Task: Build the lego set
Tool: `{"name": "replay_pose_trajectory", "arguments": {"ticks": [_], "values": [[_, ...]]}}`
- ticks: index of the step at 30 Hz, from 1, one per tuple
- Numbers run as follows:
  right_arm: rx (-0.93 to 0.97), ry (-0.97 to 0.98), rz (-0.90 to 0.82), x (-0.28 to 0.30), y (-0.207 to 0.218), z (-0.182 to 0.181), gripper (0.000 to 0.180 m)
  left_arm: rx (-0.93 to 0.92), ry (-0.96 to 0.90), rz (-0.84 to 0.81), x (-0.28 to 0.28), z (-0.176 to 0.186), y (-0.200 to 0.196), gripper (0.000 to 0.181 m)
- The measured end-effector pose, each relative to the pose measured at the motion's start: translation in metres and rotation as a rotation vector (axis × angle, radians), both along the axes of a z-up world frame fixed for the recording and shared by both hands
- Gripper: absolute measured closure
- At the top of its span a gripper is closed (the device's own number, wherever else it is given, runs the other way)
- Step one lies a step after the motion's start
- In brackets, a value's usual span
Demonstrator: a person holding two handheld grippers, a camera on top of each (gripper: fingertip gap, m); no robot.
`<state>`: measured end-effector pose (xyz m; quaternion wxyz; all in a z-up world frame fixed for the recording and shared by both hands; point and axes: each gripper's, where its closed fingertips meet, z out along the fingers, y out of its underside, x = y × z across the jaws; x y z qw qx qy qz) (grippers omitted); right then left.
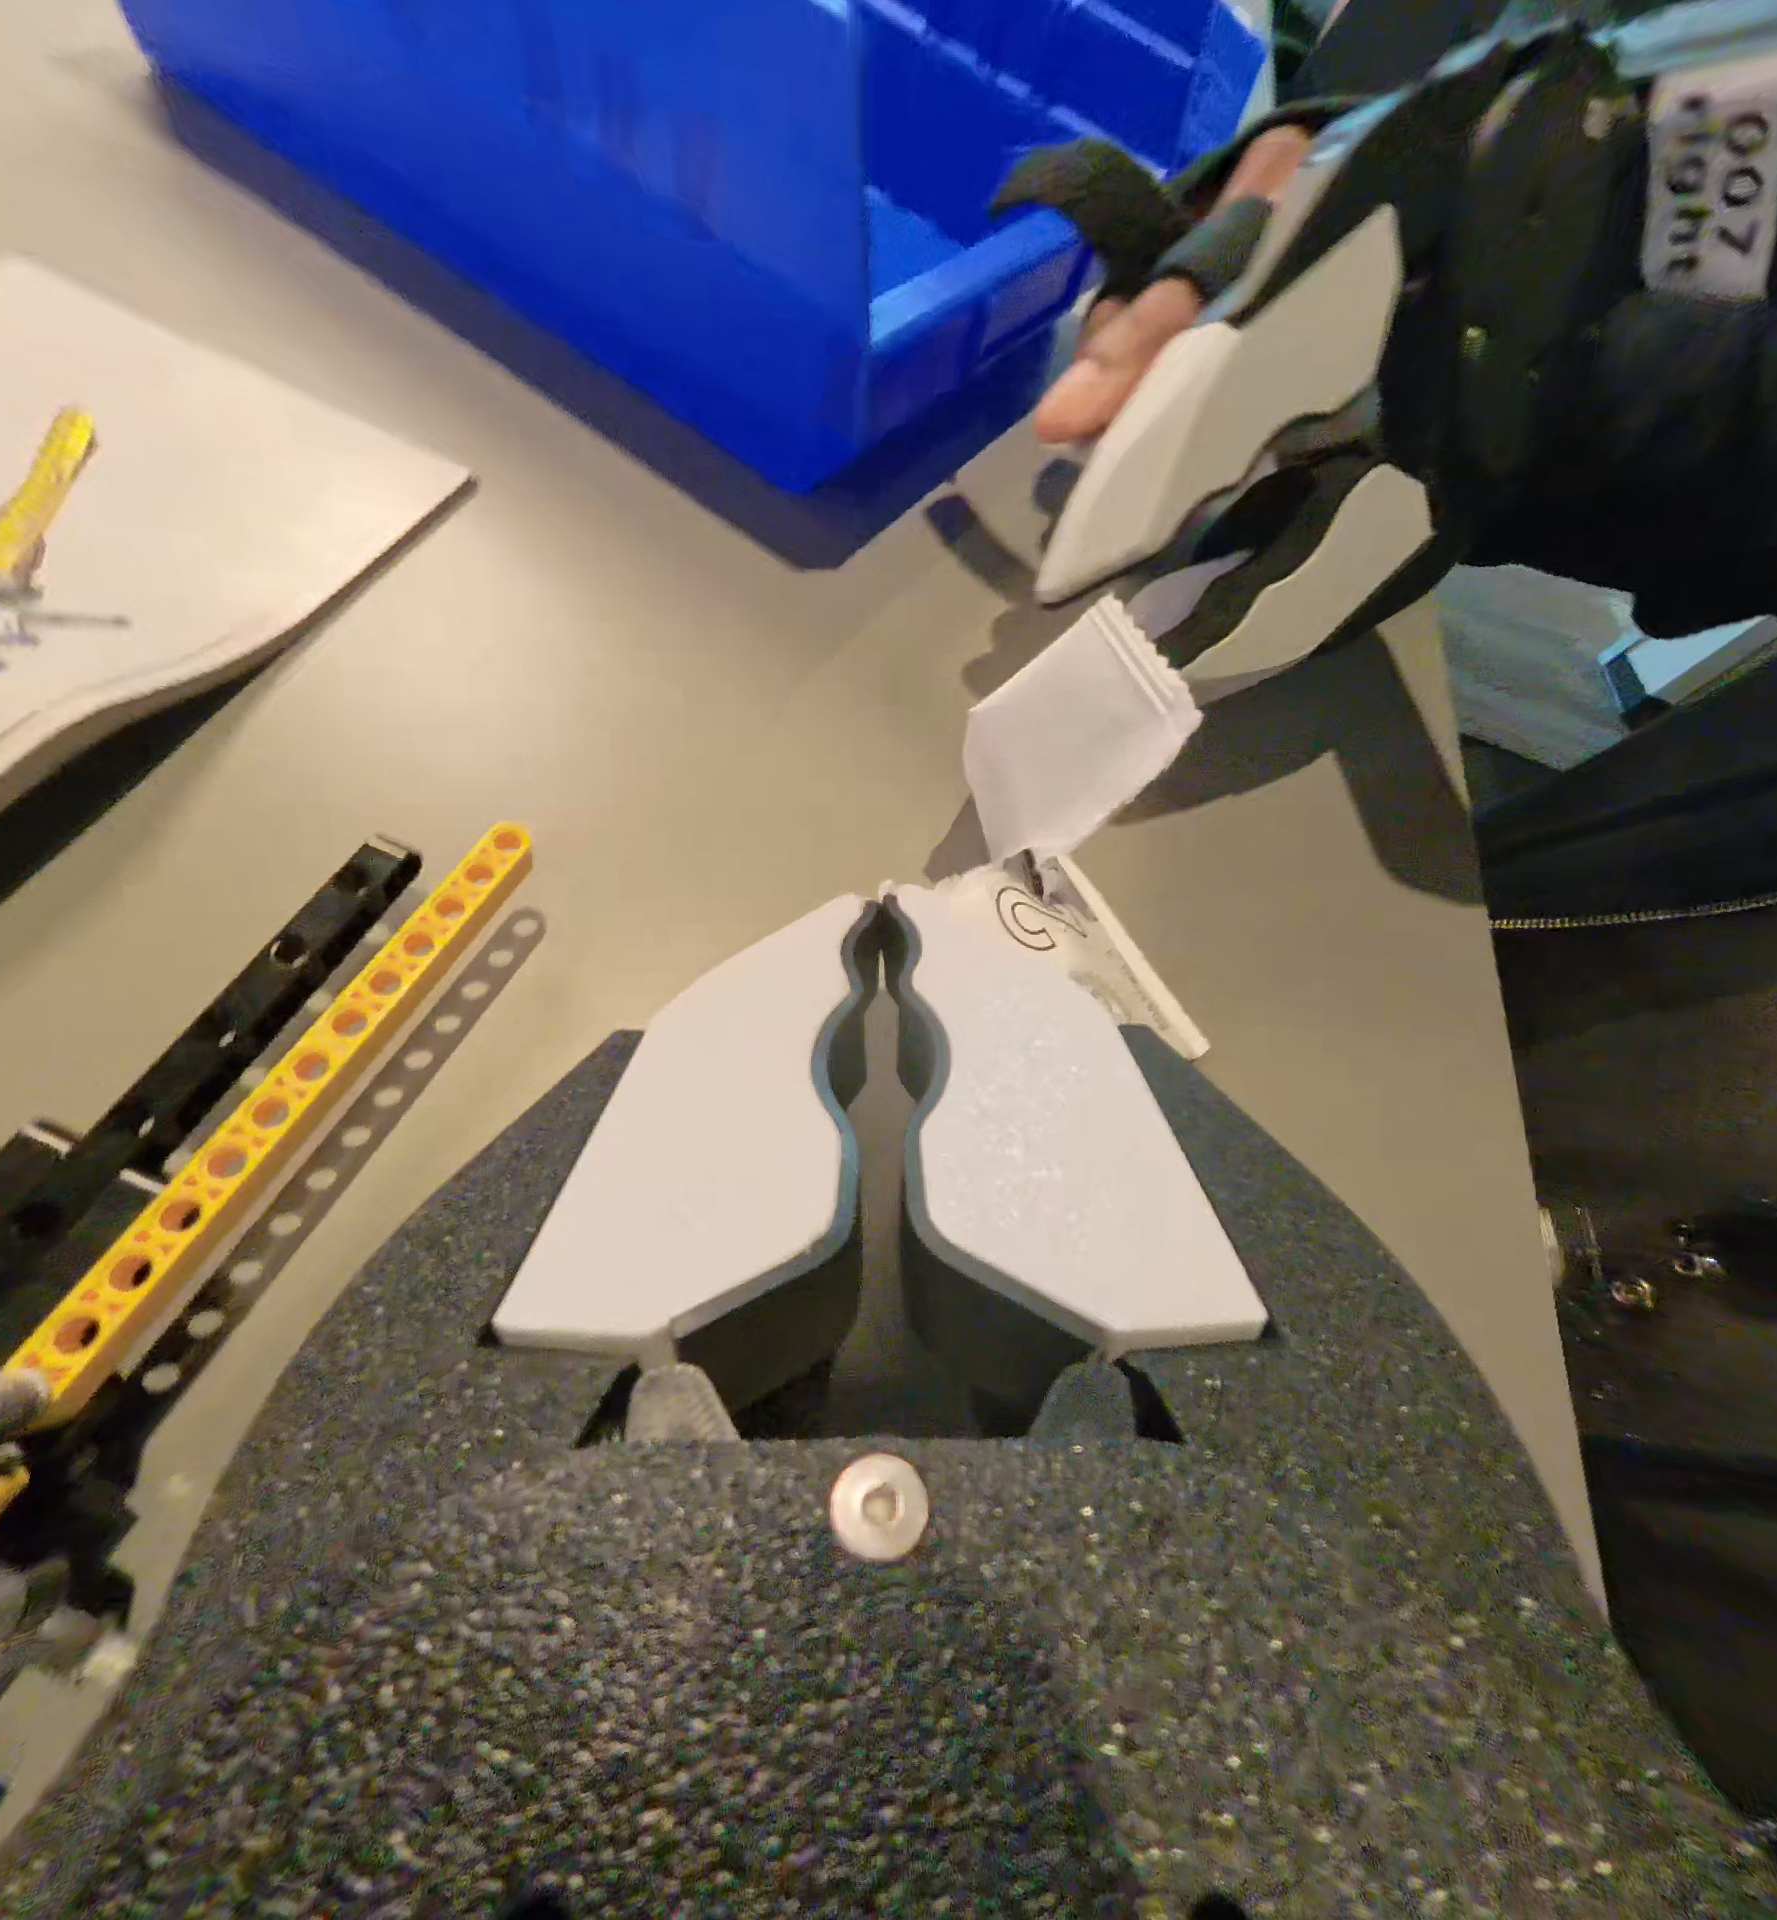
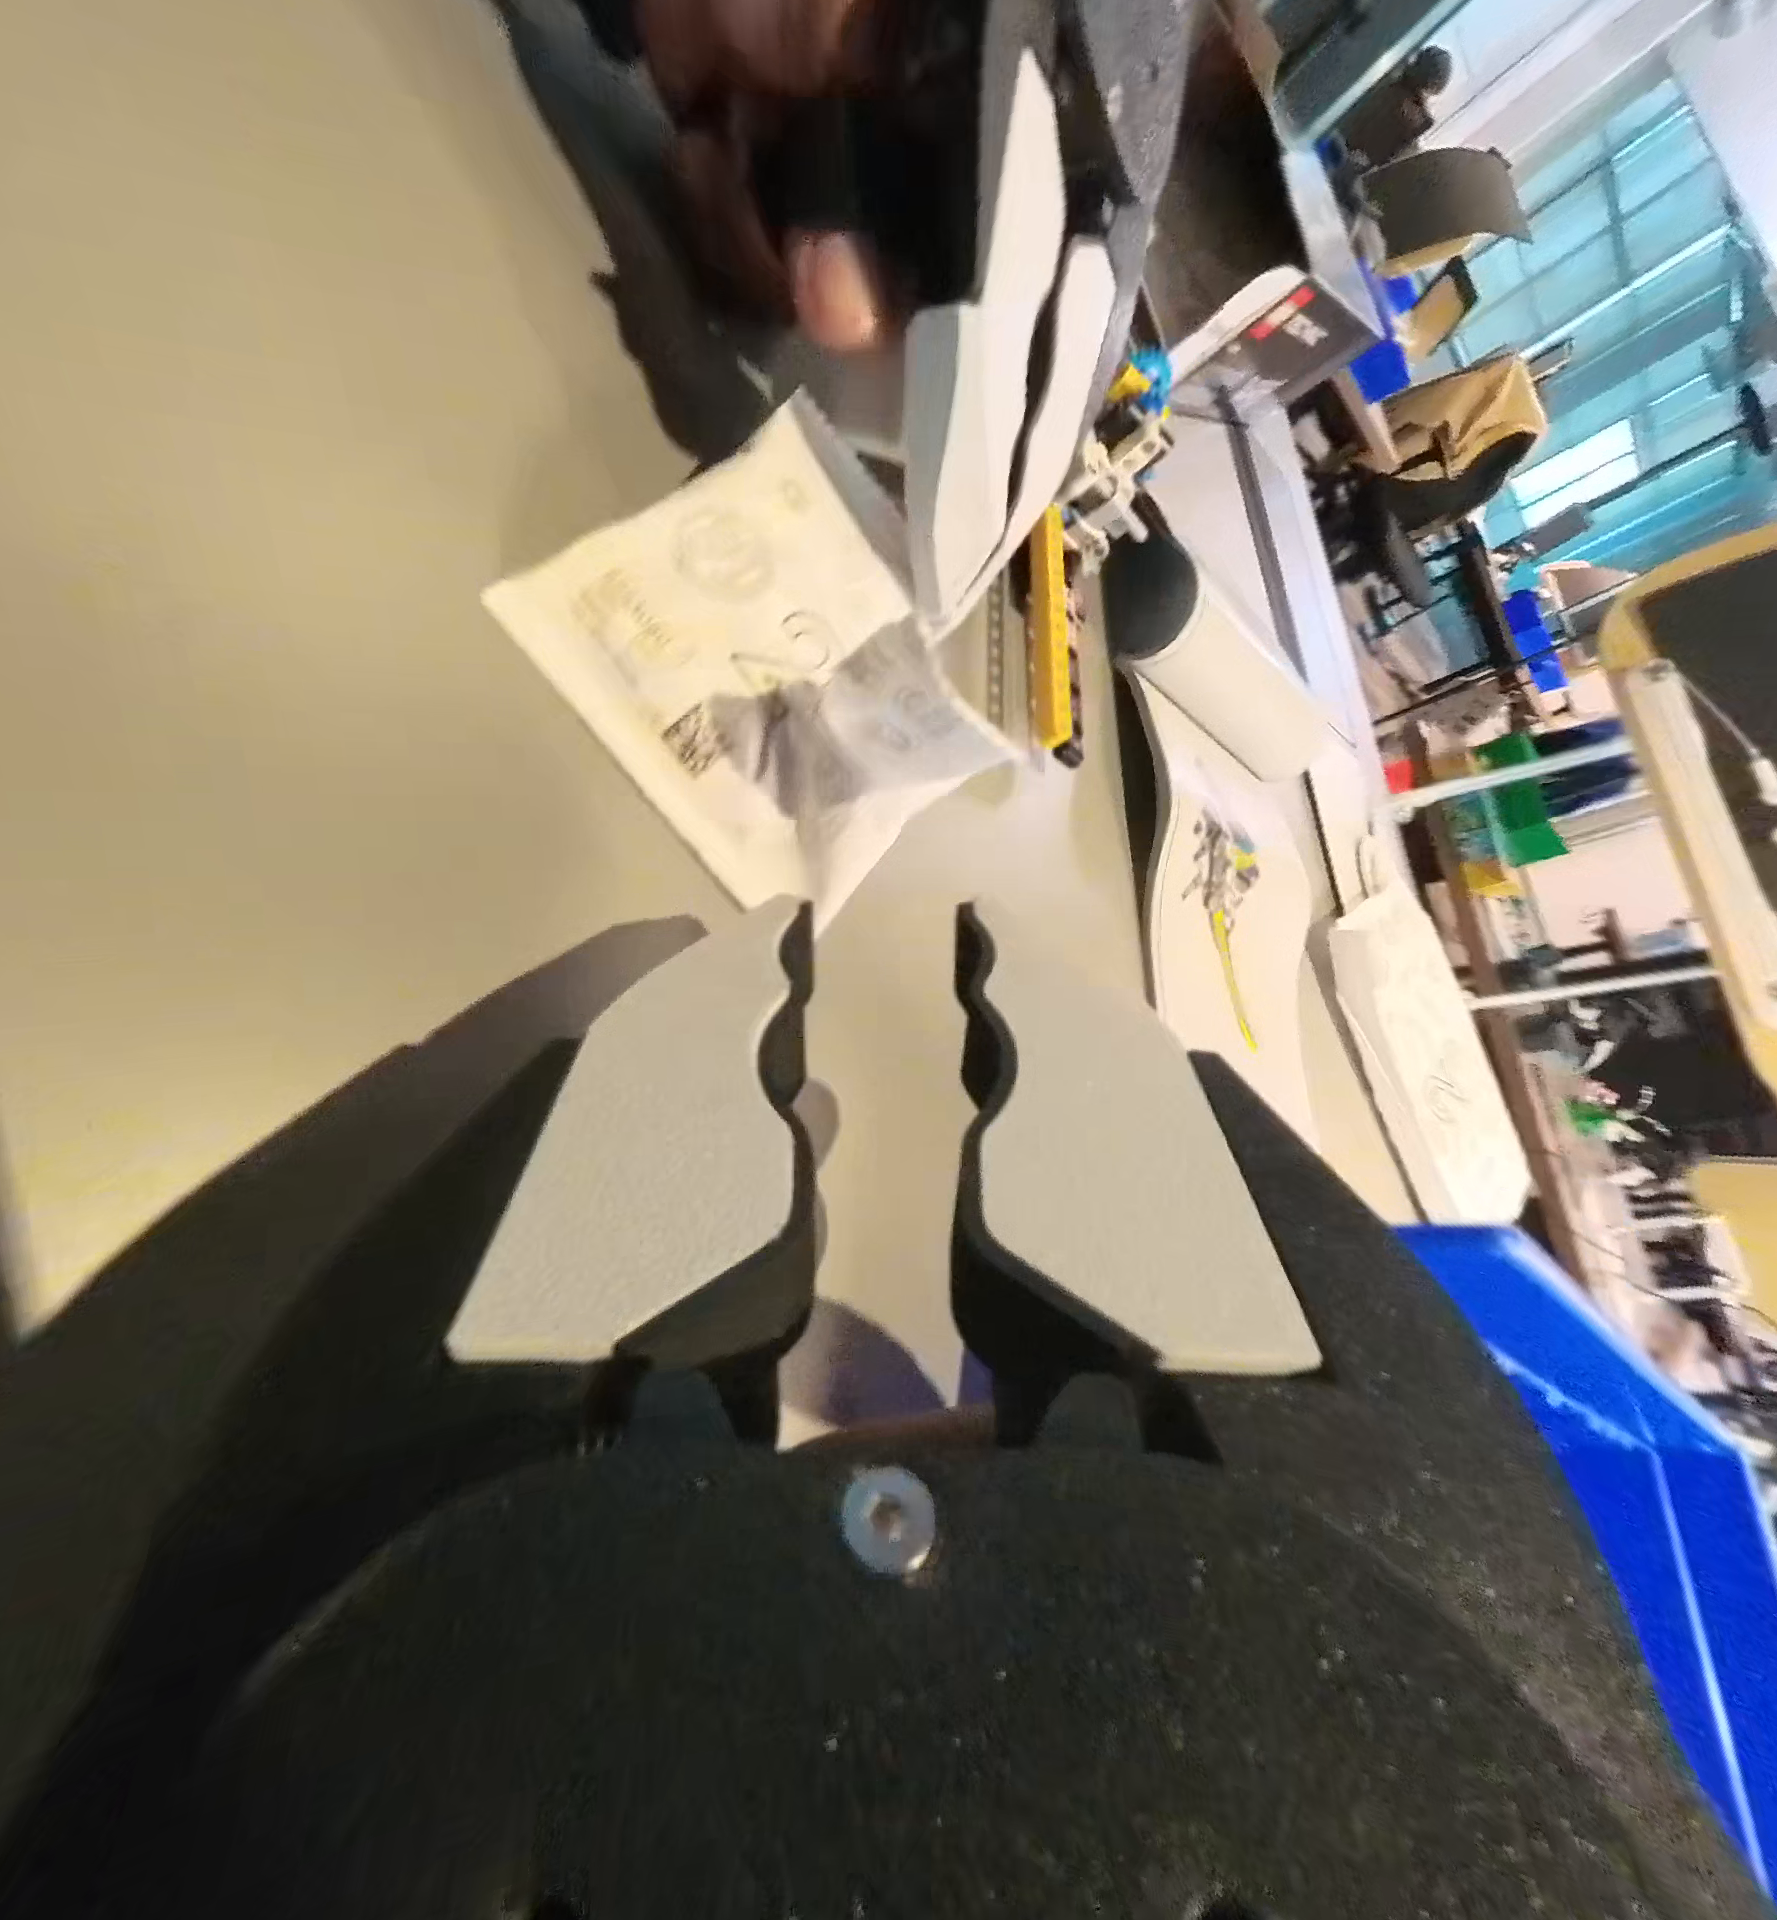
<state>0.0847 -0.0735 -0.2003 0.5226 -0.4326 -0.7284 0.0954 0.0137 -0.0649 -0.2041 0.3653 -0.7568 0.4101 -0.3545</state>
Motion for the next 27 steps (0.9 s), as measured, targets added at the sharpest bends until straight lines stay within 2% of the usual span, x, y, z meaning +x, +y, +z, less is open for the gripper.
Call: {"name": "replay_pose_trajectory", "arguments": {"ticks": [3,6,10,14,21,27], "values": [[-0.080,-0.023,0.031,-0.013,0.004,0.005,0.137,0.067,0.002,-0.021,0.005,0.005,-0.003,0.181],[-0.157,-0.065,0.091,-0.021,0.002,0.002,0.132,0.120,-0.016,-0.037,0.007,0.012,-0.006,0.181],[-0.238,-0.110,0.167,-0.027,-0.007,-0.001,0.144,0.208,-0.053,-0.047,0.006,0.025,-0.010,0.180],[-0.210,-0.101,0.181,-0.029,-0.004,0.005,0.163,0.268,-0.083,-0.059,0.007,0.036,-0.016,0.180],[-0.187,-0.121,0.212,-0.029,-0.004,0.016,0.169,0.278,-0.134,-0.052,0.006,0.043,-0.020,0.179],[-0.052,-0.208,0.200,-0.026,0.009,0.036,0.170,0.137,-0.220,-0.046,0.006,0.044,-0.021,0.140]]}}
